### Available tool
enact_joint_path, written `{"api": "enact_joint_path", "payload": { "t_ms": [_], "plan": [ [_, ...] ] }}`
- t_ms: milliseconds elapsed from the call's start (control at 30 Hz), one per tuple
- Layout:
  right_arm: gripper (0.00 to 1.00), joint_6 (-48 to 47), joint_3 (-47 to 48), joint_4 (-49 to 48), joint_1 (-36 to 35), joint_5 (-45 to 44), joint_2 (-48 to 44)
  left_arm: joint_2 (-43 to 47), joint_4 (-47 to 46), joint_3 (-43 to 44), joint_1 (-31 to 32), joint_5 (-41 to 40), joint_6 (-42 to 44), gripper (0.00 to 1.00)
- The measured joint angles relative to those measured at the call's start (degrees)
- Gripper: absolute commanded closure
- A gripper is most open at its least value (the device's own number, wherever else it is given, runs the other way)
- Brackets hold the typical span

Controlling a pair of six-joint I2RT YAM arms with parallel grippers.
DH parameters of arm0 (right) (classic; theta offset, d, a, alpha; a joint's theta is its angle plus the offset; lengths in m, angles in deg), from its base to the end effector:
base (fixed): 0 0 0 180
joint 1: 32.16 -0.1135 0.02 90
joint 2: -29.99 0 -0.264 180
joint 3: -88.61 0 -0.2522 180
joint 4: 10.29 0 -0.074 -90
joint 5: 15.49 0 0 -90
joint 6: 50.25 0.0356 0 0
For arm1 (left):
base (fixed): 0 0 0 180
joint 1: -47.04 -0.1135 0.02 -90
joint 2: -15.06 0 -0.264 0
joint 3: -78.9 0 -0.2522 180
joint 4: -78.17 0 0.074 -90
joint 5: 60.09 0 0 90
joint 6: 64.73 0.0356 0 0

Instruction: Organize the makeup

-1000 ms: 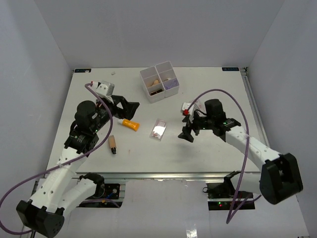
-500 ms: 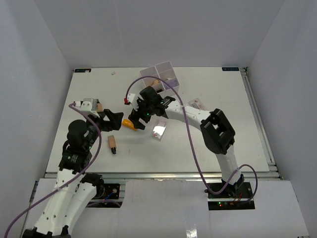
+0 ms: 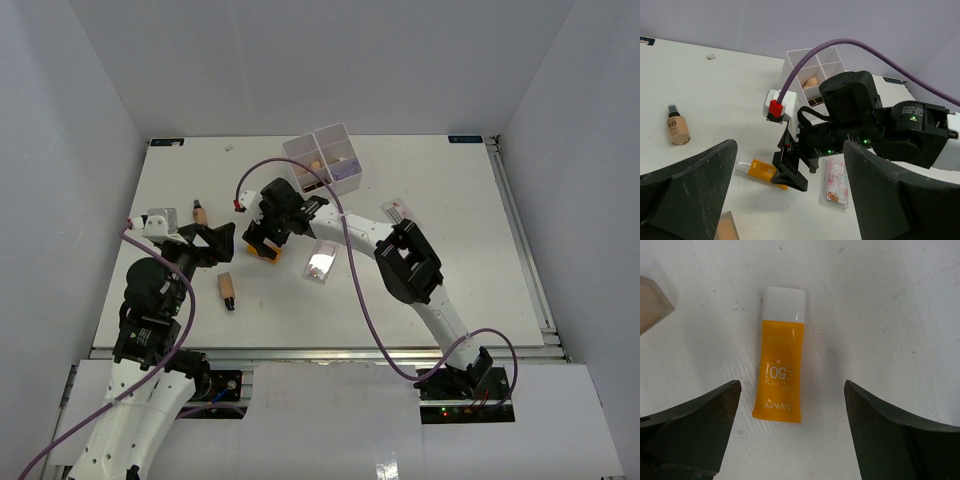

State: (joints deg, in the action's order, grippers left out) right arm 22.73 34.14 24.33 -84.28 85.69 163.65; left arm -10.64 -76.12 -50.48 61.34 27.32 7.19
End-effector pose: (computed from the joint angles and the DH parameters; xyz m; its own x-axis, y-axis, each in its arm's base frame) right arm 0.3212 0.4241 0.1949 -0.1463 -0.6557 -0.7407 -0.9460 0.3117 -0.0891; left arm 0.1171 -0.0282 0.3327 -0.0757 -0.3006 -0.9507 0.1888 0.9319 -0.3097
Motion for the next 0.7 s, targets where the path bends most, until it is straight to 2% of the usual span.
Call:
{"api": "enact_joint_path", "payload": {
  "t_ms": [233,400,567,700],
  "plan": [
    [0.02,-0.01,0.44,-0.16,0.15,-0.97,2.96,0.05,0.02,-0.02,0.00,0.00,0.00,0.02],
    [0.18,-0.01,0.44,-0.65,0.14,-1.04,3.55,0.05,0.02,-0.02,0.00,0.00,0.00,0.02],
    [0.47,0.01,-0.69,-2.45,0.26,-1.02,3.40,0.07,-0.04,-0.09,0.00,0.00,0.00,0.02],
    [0.60,-0.26,-2.52,-4.57,0.28,-0.53,2.71,-0.06,-0.07,-0.23,0.00,0.01,0.00,0.02]
  ]
}}
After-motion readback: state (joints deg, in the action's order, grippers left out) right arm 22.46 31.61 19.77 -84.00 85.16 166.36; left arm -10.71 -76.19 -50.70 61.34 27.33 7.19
